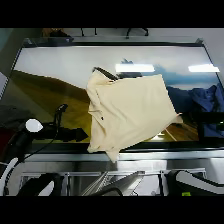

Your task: Fold the shirts.

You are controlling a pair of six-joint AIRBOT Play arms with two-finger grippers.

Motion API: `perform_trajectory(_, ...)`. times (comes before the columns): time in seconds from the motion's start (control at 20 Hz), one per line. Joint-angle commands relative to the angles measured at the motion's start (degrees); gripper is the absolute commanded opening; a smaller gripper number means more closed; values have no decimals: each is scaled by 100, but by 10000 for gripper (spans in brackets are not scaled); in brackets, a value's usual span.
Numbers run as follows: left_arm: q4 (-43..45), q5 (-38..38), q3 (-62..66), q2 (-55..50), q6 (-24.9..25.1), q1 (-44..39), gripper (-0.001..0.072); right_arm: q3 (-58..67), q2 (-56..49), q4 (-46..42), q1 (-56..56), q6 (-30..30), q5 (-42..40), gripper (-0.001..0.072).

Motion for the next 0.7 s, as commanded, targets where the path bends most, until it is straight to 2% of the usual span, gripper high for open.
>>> perform_trajectory(0.0, -289, 216, -4, -400, 157, -402, 671, 144, 168, 101, -317, 85, 61, 19)
perform_trajectory(0.4, -278, 1034, -2, -1569, -160, -2758, 669, 140, 44, 107, -66, 68, 212, 19)
perform_trajectory(0.45, -278, 1108, -2, -1692, -190, -2903, 595, 140, 44, 105, -63, 68, 216, 19)
perform_trajectory(0.5, -269, 1161, -2, -1794, -208, -2977, 461, 140, 44, 107, -61, 70, 216, 19)
perform_trajectory(0.55, -256, 1182, -2, -1888, -208, -2994, 411, 140, 44, 107, -61, 70, 234, 19)
perform_trajectory(0.65, -186, 1193, -2, -1996, -212, -2903, 411, 140, 44, 107, -59, 68, 236, 19)
